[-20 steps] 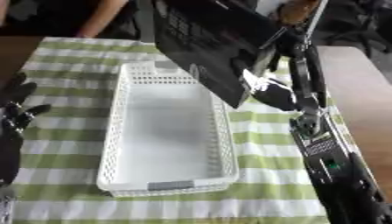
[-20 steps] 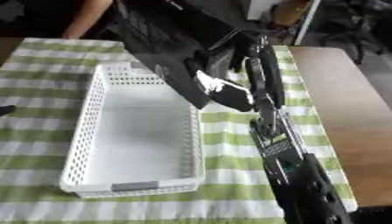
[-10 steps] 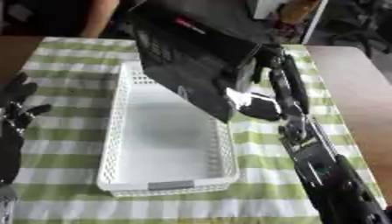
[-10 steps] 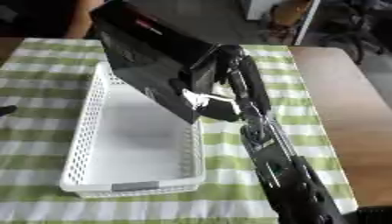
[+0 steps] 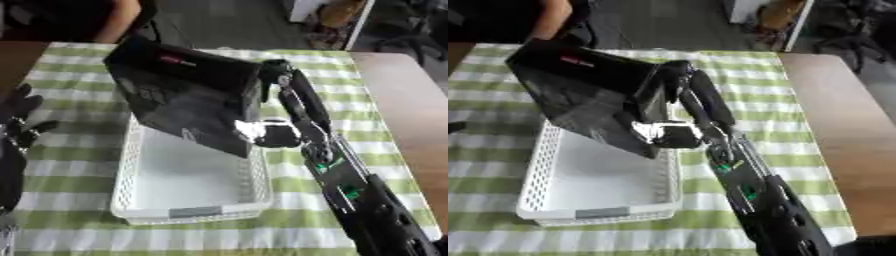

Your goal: Pick up objects on the table and place them in the box.

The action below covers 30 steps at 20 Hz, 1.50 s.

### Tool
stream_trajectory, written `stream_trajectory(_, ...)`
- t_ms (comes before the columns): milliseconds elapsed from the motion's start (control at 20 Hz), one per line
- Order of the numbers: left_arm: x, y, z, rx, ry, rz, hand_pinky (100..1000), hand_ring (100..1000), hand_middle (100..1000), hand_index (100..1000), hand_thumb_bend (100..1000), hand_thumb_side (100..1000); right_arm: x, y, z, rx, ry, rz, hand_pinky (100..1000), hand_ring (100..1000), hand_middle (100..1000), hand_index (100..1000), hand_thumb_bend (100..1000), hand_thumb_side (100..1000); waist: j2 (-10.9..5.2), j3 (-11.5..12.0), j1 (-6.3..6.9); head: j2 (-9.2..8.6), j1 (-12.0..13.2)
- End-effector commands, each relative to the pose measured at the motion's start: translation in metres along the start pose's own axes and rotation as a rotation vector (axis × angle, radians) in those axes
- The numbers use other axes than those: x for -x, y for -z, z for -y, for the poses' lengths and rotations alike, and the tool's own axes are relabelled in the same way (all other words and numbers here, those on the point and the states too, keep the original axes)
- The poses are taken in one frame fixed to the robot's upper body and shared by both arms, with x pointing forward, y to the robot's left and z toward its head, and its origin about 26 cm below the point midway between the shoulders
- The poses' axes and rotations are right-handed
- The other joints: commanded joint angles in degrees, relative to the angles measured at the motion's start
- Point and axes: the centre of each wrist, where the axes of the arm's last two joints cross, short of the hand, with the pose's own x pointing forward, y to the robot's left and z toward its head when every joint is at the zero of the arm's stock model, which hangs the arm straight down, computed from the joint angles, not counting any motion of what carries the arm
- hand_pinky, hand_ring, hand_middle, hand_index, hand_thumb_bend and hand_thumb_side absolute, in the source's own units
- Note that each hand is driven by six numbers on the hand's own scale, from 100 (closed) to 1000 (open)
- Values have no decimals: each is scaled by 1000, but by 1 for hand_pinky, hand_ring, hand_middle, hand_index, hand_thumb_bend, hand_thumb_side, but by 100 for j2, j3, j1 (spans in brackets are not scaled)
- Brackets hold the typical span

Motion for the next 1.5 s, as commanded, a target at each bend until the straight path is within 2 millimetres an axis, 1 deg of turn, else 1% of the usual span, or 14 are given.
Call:
stream_trajectory(50, -5, 3, 0, 10, 3, 23, 781, 1000, 1000, 826, 153, 1000, 0, 5, 6, -65, -28, 43, 509, 526, 512, 664, 337, 678, -61, 0, 21, -84, -41)
stream_trajectory(150, -5, 3, 0, 10, 3, 23, 781, 1000, 1000, 826, 153, 1000, 1, 4, 5, -100, -34, 48, 555, 563, 552, 702, 395, 709, -59, -2, 22, -80, -37)
stream_trajectory(250, -5, 3, 0, 10, 3, 23, 781, 1000, 1000, 826, 153, 1000, 2, 3, 5, -123, -37, 52, 627, 623, 621, 749, 510, 769, -58, -5, 23, -77, -36)
stream_trajectory(300, -5, 3, 0, 10, 3, 23, 781, 1000, 1000, 826, 153, 1000, 3, 2, 5, -134, -39, 54, 645, 641, 643, 766, 532, 779, -58, -7, 24, -76, -36)
stream_trajectory(350, -5, 3, 0, 10, 3, 23, 781, 1000, 1000, 826, 153, 1000, 3, 2, 5, -147, -42, 57, 686, 679, 691, 803, 597, 808, -58, -8, 24, -76, -37)
stream_trajectory(400, -5, 3, 0, 10, 3, 23, 781, 1000, 1000, 826, 153, 1000, 3, 1, 5, -158, -45, 60, 695, 687, 700, 809, 599, 816, -58, -9, 24, -77, -38)
stream_trajectory(450, -5, 3, 0, 10, 3, 23, 781, 1000, 1000, 826, 153, 1000, 4, 1, 5, -172, -49, 61, 753, 738, 753, 853, 613, 861, -58, -10, 25, -78, -36)
stream_trajectory(750, -5, 4, 0, 10, 2, 23, 781, 1000, 1000, 826, 153, 1000, 8, -3, 5, -221, -55, 65, 867, 838, 867, 966, 653, 991, -58, -13, 24, -79, -24)
stream_trajectory(950, -5, 3, 0, 11, 1, 22, 781, 1000, 1000, 826, 154, 1000, 9, -5, 12, -218, -56, 70, 894, 865, 897, 1000, 670, 1000, -62, -19, 22, -82, -8)
stream_trajectory(1100, -5, 3, 0, 11, 1, 22, 781, 1000, 1000, 826, 154, 1000, 9, -6, 20, -190, -51, 77, 912, 876, 907, 1000, 679, 1000, -66, -24, 22, -87, 2)
stream_trajectory(1150, -5, 3, 0, 11, 1, 21, 781, 1000, 1000, 826, 154, 1000, 9, -6, 23, -177, -51, 78, 916, 879, 910, 1000, 655, 1000, -67, -27, 23, -88, 8)
stream_trajectory(1200, -5, 3, 0, 11, 1, 21, 781, 1000, 1000, 826, 155, 1000, 9, -7, 26, -164, -51, 78, 918, 880, 910, 1000, 575, 1000, -68, -28, 23, -89, 10)
stream_trajectory(1250, -5, 3, 0, 11, 1, 21, 781, 1000, 1000, 826, 154, 1000, 9, -7, 30, -149, -53, 75, 920, 881, 912, 1000, 679, 1000, -70, -32, 23, -87, 17)
stream_trajectory(1500, -4, 3, 0, 10, 2, 19, 781, 1000, 1000, 826, 154, 1000, 9, -12, 54, -33, -69, 49, 901, 873, 907, 1000, 664, 1000, -79, -51, 21, -88, 63)
